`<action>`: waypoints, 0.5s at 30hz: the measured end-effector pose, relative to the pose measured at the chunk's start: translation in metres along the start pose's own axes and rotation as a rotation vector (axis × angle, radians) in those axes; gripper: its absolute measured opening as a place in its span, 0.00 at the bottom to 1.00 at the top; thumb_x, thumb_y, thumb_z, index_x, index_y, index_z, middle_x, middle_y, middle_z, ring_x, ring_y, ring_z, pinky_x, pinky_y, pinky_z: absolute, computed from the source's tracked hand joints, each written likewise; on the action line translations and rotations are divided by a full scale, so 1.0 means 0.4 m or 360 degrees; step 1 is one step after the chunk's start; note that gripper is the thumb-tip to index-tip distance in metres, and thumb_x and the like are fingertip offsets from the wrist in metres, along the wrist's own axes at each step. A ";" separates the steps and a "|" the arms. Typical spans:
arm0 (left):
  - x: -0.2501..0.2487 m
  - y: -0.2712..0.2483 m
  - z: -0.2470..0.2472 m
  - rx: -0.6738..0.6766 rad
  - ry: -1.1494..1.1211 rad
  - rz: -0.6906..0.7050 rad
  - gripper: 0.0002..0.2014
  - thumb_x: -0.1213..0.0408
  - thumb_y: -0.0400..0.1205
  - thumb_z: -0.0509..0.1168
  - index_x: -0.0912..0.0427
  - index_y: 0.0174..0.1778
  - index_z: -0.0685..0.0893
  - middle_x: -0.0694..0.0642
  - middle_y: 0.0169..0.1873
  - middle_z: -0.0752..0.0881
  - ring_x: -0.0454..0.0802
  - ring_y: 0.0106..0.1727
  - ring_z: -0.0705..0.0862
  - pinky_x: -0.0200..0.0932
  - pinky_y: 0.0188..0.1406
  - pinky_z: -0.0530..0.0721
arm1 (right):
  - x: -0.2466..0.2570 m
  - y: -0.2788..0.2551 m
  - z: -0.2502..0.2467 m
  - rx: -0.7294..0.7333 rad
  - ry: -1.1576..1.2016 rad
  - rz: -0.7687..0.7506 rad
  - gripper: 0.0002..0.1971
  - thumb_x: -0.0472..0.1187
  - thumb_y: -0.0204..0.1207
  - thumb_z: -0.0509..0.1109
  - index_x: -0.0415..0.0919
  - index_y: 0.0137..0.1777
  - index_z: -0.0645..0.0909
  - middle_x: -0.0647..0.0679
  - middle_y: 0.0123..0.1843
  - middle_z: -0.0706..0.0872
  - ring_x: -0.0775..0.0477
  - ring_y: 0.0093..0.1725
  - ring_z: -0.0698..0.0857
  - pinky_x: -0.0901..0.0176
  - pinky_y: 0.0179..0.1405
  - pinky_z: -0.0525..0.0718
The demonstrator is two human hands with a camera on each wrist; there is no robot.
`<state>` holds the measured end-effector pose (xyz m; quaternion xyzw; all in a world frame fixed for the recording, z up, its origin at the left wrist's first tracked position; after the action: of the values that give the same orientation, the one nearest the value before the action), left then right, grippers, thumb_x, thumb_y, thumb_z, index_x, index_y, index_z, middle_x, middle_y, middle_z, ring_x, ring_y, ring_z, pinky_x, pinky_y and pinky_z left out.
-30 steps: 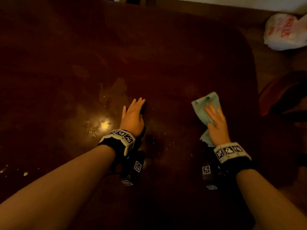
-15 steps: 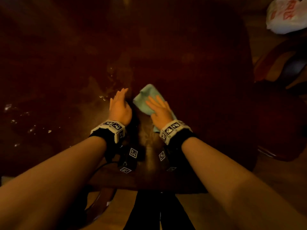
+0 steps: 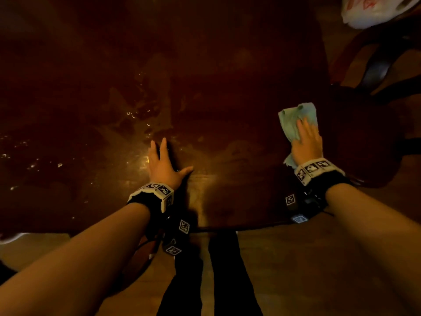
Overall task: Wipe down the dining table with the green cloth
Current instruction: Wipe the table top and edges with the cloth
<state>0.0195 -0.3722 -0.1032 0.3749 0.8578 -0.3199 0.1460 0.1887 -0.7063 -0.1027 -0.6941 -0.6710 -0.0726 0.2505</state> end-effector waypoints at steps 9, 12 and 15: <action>0.036 -0.053 -0.042 -0.0059 -0.0118 0.0228 0.47 0.56 0.74 0.73 0.53 0.82 0.51 0.54 0.84 0.46 0.53 0.84 0.49 0.53 0.83 0.55 | 0.394 -0.277 0.267 0.0401 0.0046 -0.0570 0.32 0.29 0.75 0.57 0.46 0.80 0.59 0.51 0.84 0.56 0.48 0.84 0.50 0.48 0.82 0.42; 0.034 -0.070 -0.025 -0.0020 0.0022 0.0287 0.47 0.54 0.74 0.73 0.54 0.82 0.51 0.53 0.84 0.47 0.52 0.84 0.47 0.56 0.83 0.55 | 0.341 -0.311 0.252 0.0463 0.0098 -0.0624 0.31 0.29 0.75 0.53 0.46 0.79 0.60 0.53 0.84 0.55 0.50 0.84 0.49 0.49 0.82 0.40; -0.022 -0.081 0.013 0.0048 0.0149 0.0413 0.46 0.51 0.73 0.72 0.53 0.82 0.52 0.52 0.84 0.48 0.51 0.84 0.45 0.54 0.84 0.49 | 0.180 -0.278 0.171 0.0211 0.0107 -0.0386 0.31 0.31 0.74 0.53 0.46 0.79 0.61 0.50 0.84 0.58 0.47 0.84 0.51 0.44 0.82 0.44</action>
<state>0.0017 -0.3971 -0.0885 0.4992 0.8031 -0.2933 0.1405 0.0713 -0.6144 -0.1024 -0.5869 -0.7445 -0.0810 0.3076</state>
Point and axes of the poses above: each hand's wrist, its own y-axis towards the middle knuckle, its own z-axis out of the palm, x = y × z, the point moved 7 cm from there along y, towards the middle knuckle
